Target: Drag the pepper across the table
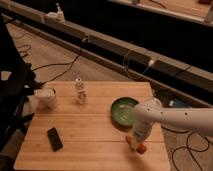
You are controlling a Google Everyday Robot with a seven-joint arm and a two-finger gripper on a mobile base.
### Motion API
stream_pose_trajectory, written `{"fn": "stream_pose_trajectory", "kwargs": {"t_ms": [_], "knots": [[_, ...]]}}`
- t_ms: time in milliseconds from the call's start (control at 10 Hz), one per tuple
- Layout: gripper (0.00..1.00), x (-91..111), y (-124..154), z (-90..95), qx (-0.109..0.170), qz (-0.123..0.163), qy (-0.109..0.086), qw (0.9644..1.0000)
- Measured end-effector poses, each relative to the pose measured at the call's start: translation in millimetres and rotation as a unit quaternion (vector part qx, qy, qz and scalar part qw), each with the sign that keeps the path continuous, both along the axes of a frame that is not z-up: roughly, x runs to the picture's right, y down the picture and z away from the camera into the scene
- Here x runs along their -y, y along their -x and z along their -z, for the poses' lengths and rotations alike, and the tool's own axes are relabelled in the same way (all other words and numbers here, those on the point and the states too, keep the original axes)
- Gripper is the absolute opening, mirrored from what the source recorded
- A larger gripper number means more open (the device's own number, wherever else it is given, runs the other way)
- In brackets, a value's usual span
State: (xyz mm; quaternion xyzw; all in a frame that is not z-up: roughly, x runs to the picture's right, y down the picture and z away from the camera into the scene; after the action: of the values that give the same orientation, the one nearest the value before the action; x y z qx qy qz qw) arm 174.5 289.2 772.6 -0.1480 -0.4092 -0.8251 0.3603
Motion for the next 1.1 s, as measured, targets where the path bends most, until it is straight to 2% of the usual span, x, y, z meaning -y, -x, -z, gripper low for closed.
{"fn": "stream_pose_trajectory", "kwargs": {"t_ms": [300, 600, 900, 1100], "knots": [[0.00, 25, 25, -15.2, 0.030, 0.011, -0.015, 0.9994], [0.00, 35, 64, -30.0, 0.076, 0.037, -0.012, 0.9964], [0.00, 44, 105, -46.2, 0.119, 0.062, -0.002, 0.9910], [0.00, 58, 132, -56.7, 0.144, 0.080, -0.007, 0.9863]]}}
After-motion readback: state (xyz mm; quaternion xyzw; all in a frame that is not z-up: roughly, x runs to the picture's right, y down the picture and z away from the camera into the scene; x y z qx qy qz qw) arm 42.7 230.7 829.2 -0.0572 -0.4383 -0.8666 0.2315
